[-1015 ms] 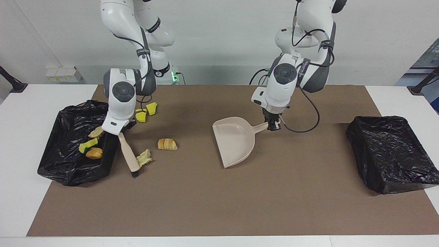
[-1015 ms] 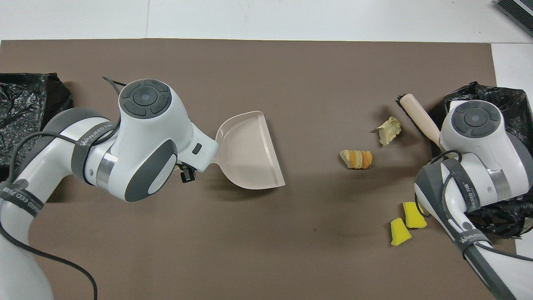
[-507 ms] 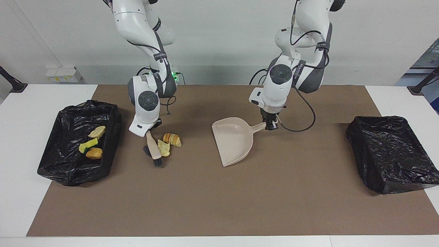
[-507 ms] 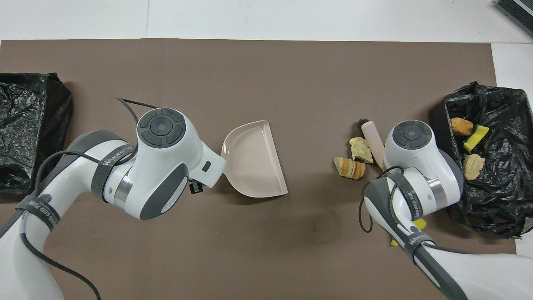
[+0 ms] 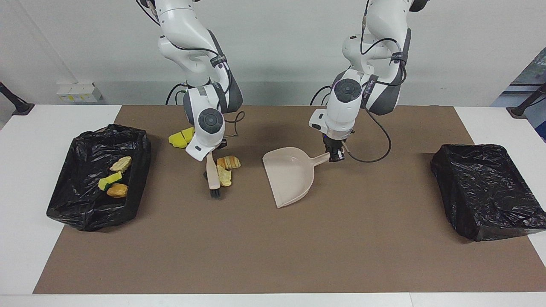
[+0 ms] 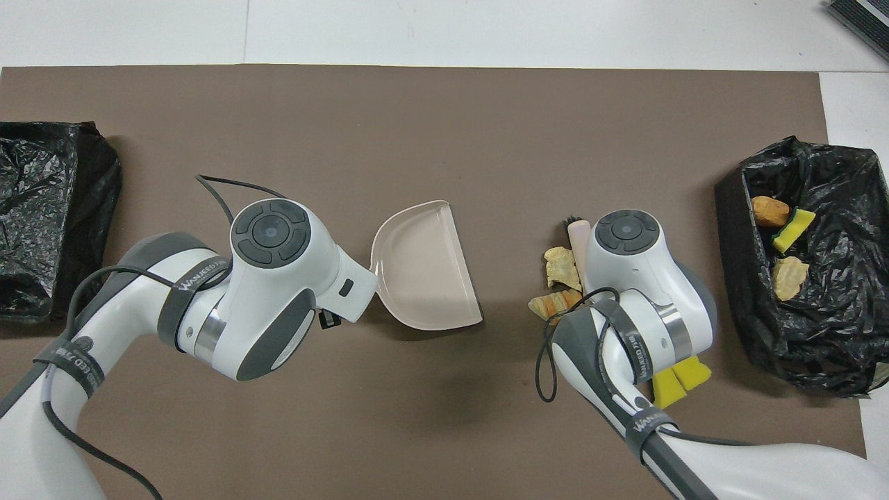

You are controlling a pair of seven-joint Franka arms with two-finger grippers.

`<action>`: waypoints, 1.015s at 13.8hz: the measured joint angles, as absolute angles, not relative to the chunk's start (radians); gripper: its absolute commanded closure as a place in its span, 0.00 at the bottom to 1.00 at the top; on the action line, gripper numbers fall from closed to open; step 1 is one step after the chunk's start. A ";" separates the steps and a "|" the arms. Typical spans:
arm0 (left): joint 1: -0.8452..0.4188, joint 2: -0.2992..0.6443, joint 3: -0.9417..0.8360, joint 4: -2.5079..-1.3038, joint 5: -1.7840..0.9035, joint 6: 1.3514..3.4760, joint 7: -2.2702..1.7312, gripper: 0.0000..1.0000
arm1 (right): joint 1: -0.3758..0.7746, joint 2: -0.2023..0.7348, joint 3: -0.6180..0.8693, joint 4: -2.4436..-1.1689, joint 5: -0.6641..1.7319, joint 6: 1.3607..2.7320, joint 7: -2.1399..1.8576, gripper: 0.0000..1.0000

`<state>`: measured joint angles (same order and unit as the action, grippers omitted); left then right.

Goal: Sweep and dump trash in bin
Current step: 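Sweep bread toward the dustpan while the left gripper holds the dustpan, then brush the bread pieces into the pink dustpan with the right gripper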

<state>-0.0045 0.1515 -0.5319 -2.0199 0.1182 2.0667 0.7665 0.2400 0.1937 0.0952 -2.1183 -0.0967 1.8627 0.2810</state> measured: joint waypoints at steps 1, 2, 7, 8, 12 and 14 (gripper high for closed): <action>-0.009 0.141 -0.532 -2.030 0.118 2.069 0.766 1.00 | 0.260 0.192 0.095 -2.118 -0.065 1.860 0.328 1.00; -0.012 0.132 -0.532 -2.038 0.118 2.069 0.765 1.00 | 0.280 0.191 0.096 -2.118 -0.033 1.859 0.362 1.00; -0.040 0.125 -0.531 -2.071 0.118 2.099 0.731 1.00 | 0.354 0.185 0.096 -2.116 0.102 1.866 0.493 1.00; -0.042 0.125 -0.530 -2.076 0.122 2.103 0.728 1.00 | 0.366 0.184 0.096 -2.114 0.129 1.874 0.516 1.00; -0.044 0.124 -0.529 -2.081 0.136 2.111 0.728 1.00 | 0.410 0.183 0.097 -2.103 0.241 1.927 0.559 1.00; -0.044 0.124 -0.527 -2.084 0.137 2.123 0.729 1.00 | 0.429 0.184 0.099 -2.080 0.310 1.932 0.559 1.00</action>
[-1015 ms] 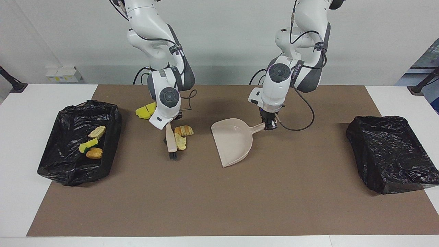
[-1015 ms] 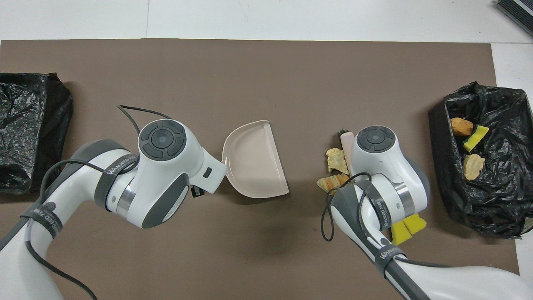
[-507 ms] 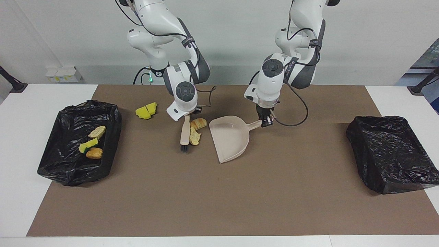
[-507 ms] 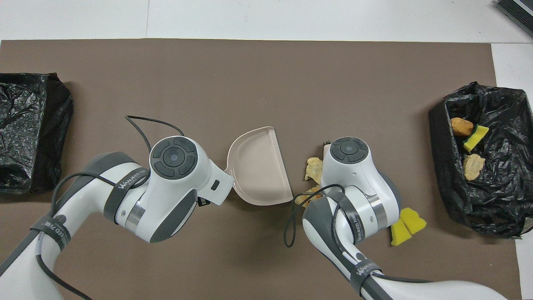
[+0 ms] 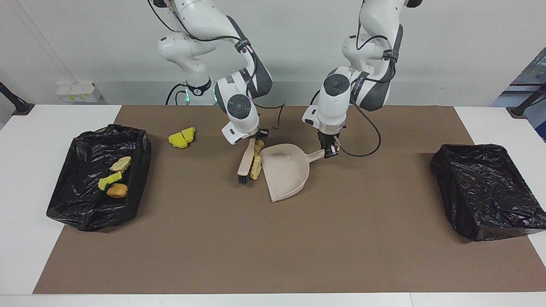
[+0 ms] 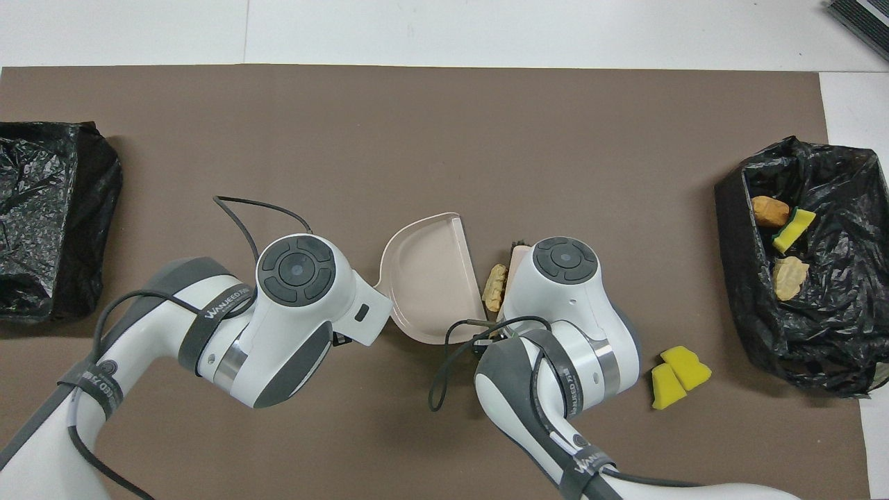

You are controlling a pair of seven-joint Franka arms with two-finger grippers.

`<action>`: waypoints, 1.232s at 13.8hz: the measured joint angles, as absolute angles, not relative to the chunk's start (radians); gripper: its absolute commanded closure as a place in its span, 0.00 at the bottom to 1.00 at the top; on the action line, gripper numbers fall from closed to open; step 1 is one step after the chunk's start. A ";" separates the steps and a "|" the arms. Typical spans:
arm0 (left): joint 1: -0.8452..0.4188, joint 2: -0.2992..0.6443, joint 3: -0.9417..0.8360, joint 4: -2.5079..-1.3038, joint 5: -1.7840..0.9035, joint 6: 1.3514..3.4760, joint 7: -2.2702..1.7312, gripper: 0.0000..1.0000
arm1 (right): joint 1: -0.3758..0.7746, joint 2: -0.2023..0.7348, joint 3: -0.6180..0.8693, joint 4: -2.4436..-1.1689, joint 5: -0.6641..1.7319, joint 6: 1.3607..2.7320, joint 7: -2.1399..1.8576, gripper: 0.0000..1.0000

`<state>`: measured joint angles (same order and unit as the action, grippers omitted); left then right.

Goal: Sweep and dump trash in bin
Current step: 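Brush the bread pieces into the pink dustpan with the right gripper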

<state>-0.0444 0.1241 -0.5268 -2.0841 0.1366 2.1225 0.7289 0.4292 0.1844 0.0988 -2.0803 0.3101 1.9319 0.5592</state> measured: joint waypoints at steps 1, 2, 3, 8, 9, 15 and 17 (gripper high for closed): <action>-0.044 0.124 -0.526 -2.086 0.137 2.126 0.730 1.00 | 0.443 0.185 0.100 -2.063 0.346 1.932 0.559 1.00; -0.044 0.124 -0.526 -2.088 0.137 2.128 0.731 1.00 | 0.455 0.188 0.101 -2.042 0.379 1.931 0.559 1.00; -0.044 0.124 -0.526 -2.089 0.137 2.129 0.731 1.00 | 0.462 0.193 0.103 -2.013 0.406 1.923 0.560 1.00; -0.043 0.124 -0.524 -2.095 0.137 2.130 0.731 1.00 | 0.459 0.232 0.095 -1.804 0.445 1.739 0.614 1.00; -0.043 0.123 -0.522 -2.095 0.137 2.129 0.731 1.00 | 0.447 0.232 0.090 -1.784 0.434 1.691 0.614 1.00; -0.032 0.089 -0.517 -2.107 0.138 2.101 0.767 1.00 | 0.368 0.188 0.087 -1.882 0.233 1.537 0.532 1.00; -0.032 0.074 -0.518 -2.133 0.138 2.105 0.768 1.00 | 0.362 0.132 0.087 -1.997 0.204 1.537 0.464 1.00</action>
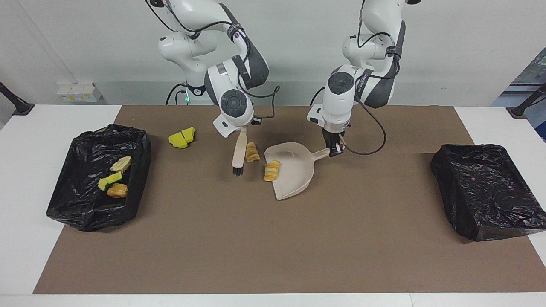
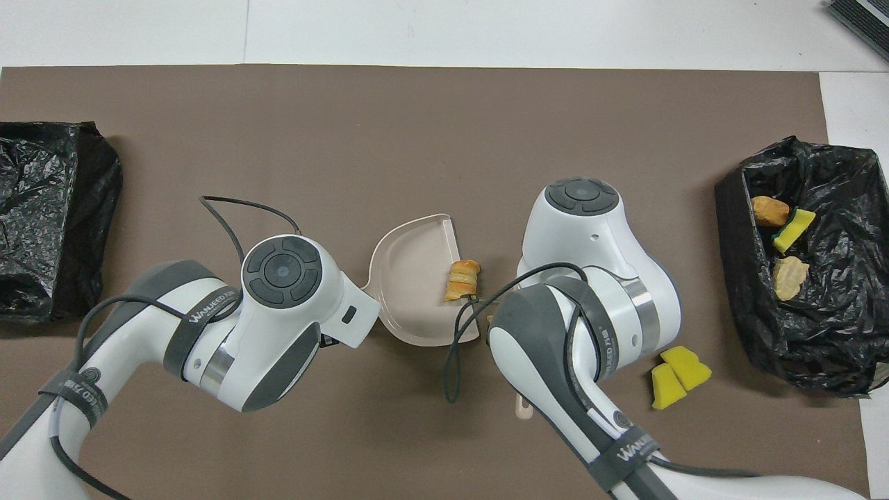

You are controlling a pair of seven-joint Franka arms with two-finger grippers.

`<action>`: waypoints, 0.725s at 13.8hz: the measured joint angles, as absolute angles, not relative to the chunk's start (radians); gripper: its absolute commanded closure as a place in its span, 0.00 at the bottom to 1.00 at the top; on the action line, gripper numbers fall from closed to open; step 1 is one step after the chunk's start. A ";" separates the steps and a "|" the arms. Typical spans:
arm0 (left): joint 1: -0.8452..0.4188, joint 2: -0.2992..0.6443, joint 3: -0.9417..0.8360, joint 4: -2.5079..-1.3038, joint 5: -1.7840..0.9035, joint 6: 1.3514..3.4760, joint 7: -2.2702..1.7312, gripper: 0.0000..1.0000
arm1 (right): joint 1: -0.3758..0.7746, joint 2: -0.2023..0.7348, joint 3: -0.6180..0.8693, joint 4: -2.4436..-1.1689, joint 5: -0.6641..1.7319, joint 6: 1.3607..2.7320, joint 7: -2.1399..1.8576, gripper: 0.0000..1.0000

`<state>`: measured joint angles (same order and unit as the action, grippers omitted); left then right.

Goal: Sweep and dump trash in bin
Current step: 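Brush the bread pieces into the pink dustpan with the right gripper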

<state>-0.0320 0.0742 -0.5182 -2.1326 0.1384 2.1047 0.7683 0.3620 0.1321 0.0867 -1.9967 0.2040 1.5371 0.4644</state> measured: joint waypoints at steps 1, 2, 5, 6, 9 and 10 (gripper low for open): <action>-0.032 0.063 -0.519 -2.148 0.138 2.109 0.768 1.00 | 0.360 0.101 0.087 -2.054 0.194 1.537 0.442 1.00; -0.032 0.053 -0.520 -2.161 0.138 2.112 0.768 1.00 | 0.359 0.070 0.087 -2.108 0.189 1.540 0.431 1.00; -0.032 0.035 -0.520 -2.182 0.138 2.120 0.768 1.00 | 0.362 0.024 0.095 -2.221 0.188 1.582 0.426 1.00; -0.032 0.034 -0.520 -2.184 0.138 2.122 0.768 1.00 | 0.365 0.025 0.097 -2.235 0.190 1.596 0.426 1.00; -0.032 0.033 -0.520 -2.190 0.138 2.124 0.768 1.00 | 0.383 0.050 0.100 -2.250 0.246 1.652 0.426 1.00; -0.032 0.033 -0.520 -2.193 0.138 2.124 0.768 1.00 | 0.393 0.063 0.100 -2.247 0.279 1.675 0.426 1.00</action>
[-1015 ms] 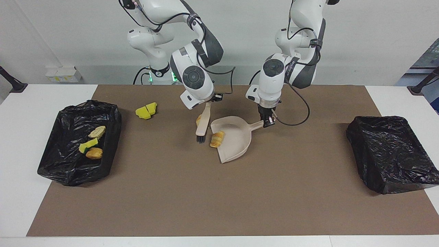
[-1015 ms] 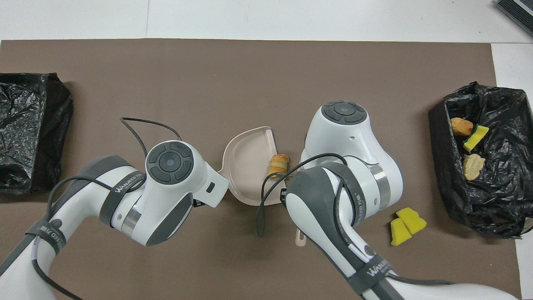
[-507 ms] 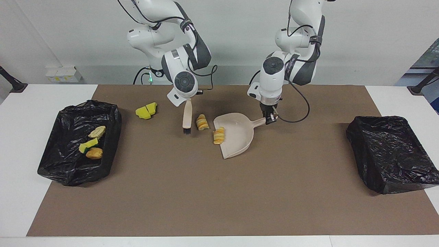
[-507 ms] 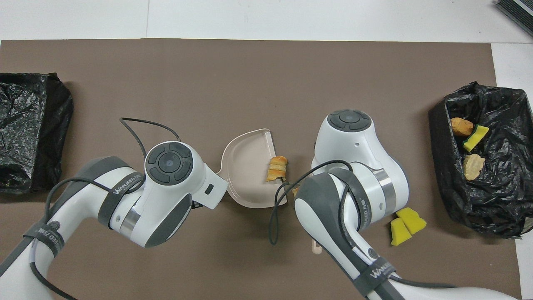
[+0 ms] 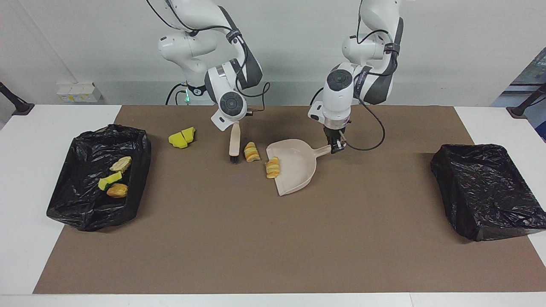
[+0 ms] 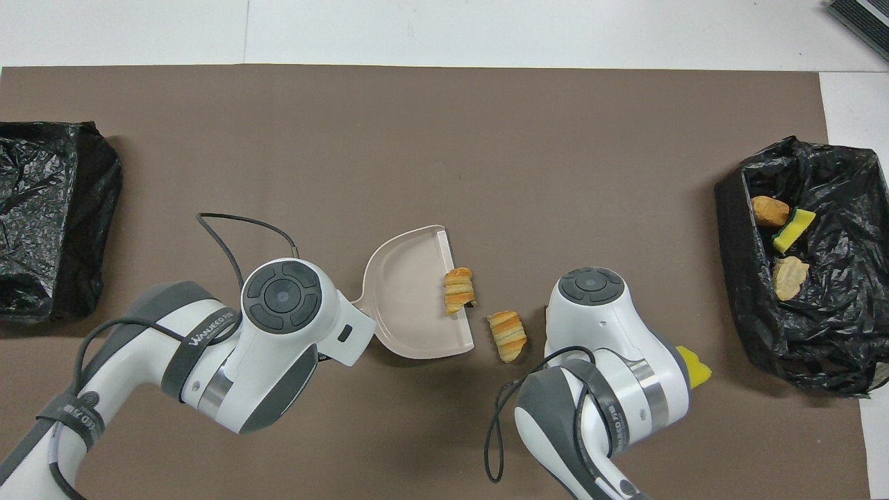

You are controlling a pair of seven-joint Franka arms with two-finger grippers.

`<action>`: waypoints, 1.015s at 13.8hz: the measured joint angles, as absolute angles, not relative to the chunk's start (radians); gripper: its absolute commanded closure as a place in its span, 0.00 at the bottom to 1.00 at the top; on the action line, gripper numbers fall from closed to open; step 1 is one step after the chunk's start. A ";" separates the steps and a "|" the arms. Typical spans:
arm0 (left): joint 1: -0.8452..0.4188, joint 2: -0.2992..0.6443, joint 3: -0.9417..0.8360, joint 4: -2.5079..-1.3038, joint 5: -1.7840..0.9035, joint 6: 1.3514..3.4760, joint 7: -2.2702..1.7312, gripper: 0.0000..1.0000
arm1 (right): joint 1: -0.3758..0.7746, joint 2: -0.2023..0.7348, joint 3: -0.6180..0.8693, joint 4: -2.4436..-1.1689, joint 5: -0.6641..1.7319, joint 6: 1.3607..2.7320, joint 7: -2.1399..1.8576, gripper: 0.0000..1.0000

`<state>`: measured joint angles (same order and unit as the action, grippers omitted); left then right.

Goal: Sweep and dump trash in bin

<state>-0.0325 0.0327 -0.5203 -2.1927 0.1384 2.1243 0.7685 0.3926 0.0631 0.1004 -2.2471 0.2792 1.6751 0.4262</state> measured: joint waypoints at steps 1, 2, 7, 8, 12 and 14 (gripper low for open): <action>-0.033 0.031 -0.521 -2.194 0.138 2.124 0.769 1.00 | 0.404 0.079 0.101 -2.238 0.314 1.698 0.426 1.00; -0.033 0.029 -0.521 -2.196 0.138 2.124 0.770 1.00 | 0.417 0.097 0.102 -2.219 0.340 1.712 0.426 1.00; -0.037 0.025 -0.524 -2.208 0.139 2.126 0.781 1.00 | 0.431 0.187 0.106 -2.070 0.446 1.714 0.419 1.00; -0.037 0.025 -0.524 -2.209 0.139 2.126 0.782 1.00 | 0.431 0.200 0.106 -2.045 0.478 1.714 0.414 1.00; -0.036 0.024 -0.523 -2.219 0.140 2.141 0.797 1.00 | 0.458 0.241 0.106 -1.933 0.661 1.714 0.409 1.00; -0.028 0.023 -0.519 -2.233 0.140 2.166 0.835 1.00 | 0.491 0.248 0.107 -1.903 0.689 1.715 0.429 1.00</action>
<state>-0.0281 0.0228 -0.5191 -2.2331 0.1399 2.1661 0.8347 0.4914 0.2481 0.1065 -1.9028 0.6891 1.7151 0.4288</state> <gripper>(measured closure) 0.678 0.731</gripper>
